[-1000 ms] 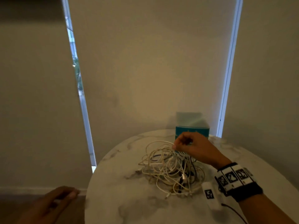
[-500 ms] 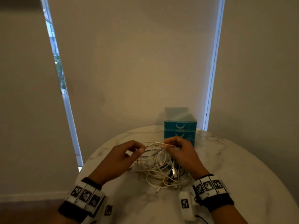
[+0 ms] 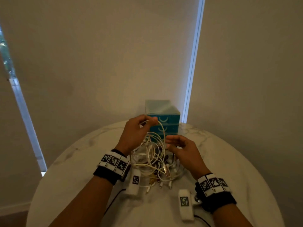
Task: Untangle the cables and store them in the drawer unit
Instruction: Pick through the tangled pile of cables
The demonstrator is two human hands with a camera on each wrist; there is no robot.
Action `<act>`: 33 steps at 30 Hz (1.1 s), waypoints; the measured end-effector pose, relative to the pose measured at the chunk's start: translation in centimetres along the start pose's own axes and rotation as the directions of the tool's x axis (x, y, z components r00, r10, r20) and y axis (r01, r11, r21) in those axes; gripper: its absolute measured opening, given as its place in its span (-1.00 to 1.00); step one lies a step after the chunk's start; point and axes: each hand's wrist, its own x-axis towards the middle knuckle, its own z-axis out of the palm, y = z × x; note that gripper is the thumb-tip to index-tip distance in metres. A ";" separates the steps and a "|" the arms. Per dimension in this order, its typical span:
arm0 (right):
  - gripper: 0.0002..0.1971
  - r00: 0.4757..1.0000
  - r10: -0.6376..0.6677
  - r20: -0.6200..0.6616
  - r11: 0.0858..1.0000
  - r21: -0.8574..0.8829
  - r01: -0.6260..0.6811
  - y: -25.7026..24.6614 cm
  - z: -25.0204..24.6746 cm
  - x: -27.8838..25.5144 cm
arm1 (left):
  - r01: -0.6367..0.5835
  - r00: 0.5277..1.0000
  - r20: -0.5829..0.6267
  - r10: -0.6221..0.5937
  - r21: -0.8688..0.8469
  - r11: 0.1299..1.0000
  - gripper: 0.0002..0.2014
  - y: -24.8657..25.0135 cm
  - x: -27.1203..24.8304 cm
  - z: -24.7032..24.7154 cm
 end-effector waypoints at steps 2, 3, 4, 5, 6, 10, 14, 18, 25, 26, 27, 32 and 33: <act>-0.73 1.000 -0.011 -0.017 1.000 0.000 0.011 0.1 -0.3 0.0 | 0.028 0.997 -0.065 -0.042 -0.196 0.980 -0.76 1.1 -0.5 0.7; -0.75 1.000 -0.019 -0.023 1.000 -0.011 0.019 0.2 -0.4 0.1 | 0.030 0.996 -0.076 -0.050 -0.242 0.970 -0.75 1.3 -1.0 0.9; -0.77 0.999 -0.026 -0.021 0.999 -0.033 0.025 0.2 -0.5 0.1 | 0.037 0.996 -0.066 -0.057 -0.264 0.964 -0.74 1.3 -1.4 1.1; -0.80 1.000 -0.028 -0.009 0.998 -0.064 0.027 0.2 -0.4 0.2 | 0.058 0.996 -0.045 -0.073 -0.278 0.959 -0.74 1.2 -1.8 1.3; -0.83 1.000 -0.029 0.006 0.995 -0.096 0.030 0.2 -0.2 0.2 | 0.079 0.996 -0.025 -0.090 -0.285 0.955 -0.74 1.0 -2.1 1.3; -0.92 0.994 -0.087 -0.068 0.973 -0.219 0.070 -1.2 0.0 0.9 | 0.110 0.994 0.008 -0.111 -0.252 0.961 -0.77 -0.1 -2.3 0.4; -0.93 0.966 -0.220 -0.136 0.919 -0.362 0.158 -5.6 -0.6 2.9 | 0.185 0.982 0.051 -0.179 -0.159 0.970 -0.68 -1.1 -1.9 -1.2; -0.91 0.956 -0.286 -0.064 0.867 -0.442 0.230 -11.6 -1.0 5.7 | 0.140 0.990 0.034 -0.138 -0.083 0.987 -0.75 -1.8 -2.0 -1.9; -0.86 0.973 -0.224 0.064 0.895 -0.381 0.231 -13.6 1.2 6.2 | 0.117 0.993 0.000 -0.120 -0.209 0.971 -0.71 -1.3 -2.1 -1.4; -0.86 0.977 -0.198 0.078 0.909 -0.359 0.213 -12.9 1.4 5.9 | 0.110 0.993 -0.023 -0.118 -0.224 0.968 -0.70 -1.0 -2.3 -1.4; -0.86 0.982 -0.178 0.067 0.929 -0.318 0.190 -12.2 1.4 5.6 | 0.104 0.991 -0.054 -0.120 -0.237 0.966 -0.69 -0.8 -2.3 -1.5; -0.79 0.997 -0.042 0.065 0.993 -0.107 0.049 -8.1 1.2 3.6 | 0.088 0.967 -0.192 -0.167 -0.360 0.929 -0.66 -0.5 -1.7 -2.3; -0.79 0.996 -0.022 0.086 0.992 -0.119 0.032 -6.9 1.1 3.1 | 0.117 0.955 -0.200 -0.219 -0.422 0.899 -0.64 -0.5 -1.4 -2.6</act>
